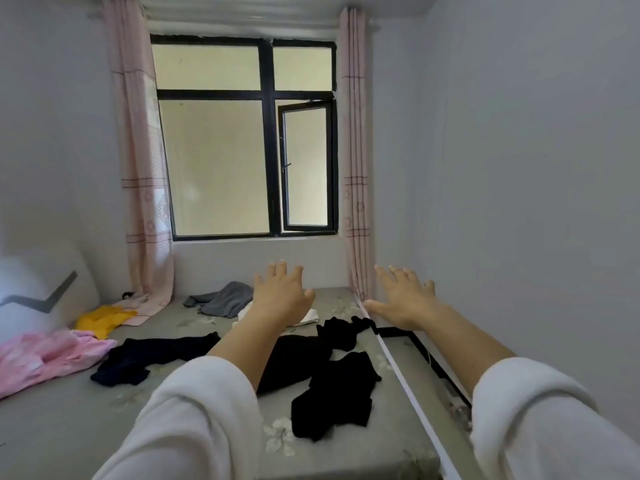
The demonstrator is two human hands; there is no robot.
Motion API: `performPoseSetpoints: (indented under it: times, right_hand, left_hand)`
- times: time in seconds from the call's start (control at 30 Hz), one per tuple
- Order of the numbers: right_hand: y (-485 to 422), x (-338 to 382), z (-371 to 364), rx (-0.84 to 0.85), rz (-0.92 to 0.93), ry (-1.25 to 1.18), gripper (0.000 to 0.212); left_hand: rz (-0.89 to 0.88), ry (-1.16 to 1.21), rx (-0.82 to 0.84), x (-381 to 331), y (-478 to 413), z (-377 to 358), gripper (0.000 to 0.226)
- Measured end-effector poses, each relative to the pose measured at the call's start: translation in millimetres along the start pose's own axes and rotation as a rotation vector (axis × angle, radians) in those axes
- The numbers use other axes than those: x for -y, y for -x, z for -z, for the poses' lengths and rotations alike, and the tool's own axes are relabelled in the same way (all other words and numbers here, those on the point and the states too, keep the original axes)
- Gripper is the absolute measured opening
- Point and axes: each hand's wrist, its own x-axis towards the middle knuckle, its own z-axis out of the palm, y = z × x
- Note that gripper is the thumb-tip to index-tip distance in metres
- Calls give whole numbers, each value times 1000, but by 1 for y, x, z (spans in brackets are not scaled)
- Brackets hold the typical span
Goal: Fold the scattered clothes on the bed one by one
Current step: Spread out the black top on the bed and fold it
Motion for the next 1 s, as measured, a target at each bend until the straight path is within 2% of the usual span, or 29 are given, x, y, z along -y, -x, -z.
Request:
performPoseSetpoints:
  times: [0.23, 0.6, 0.7, 0.87, 1.0]
  right_hand:
    - [-91, -69, -36, 30, -12, -14, 77]
    - [-241, -130, -154, 160, -5, -12, 71]
    - [-284, -141, -192, 179, -25, -37, 69]
    - [-338, -159, -252, 321, -68, -59, 63]
    - [-384, -173, -283, 404, -78, -62, 58]
  left_hand:
    - [-14, 22, 20, -44, -88, -74, 55]
    - [35, 106, 95, -47, -228, -225, 51]
    - [61, 180, 200, -35, -259, -277, 52]
    - [131, 235, 464, -16, -302, -349, 53]
    - [184, 262, 502, -16, -339, -390, 54]
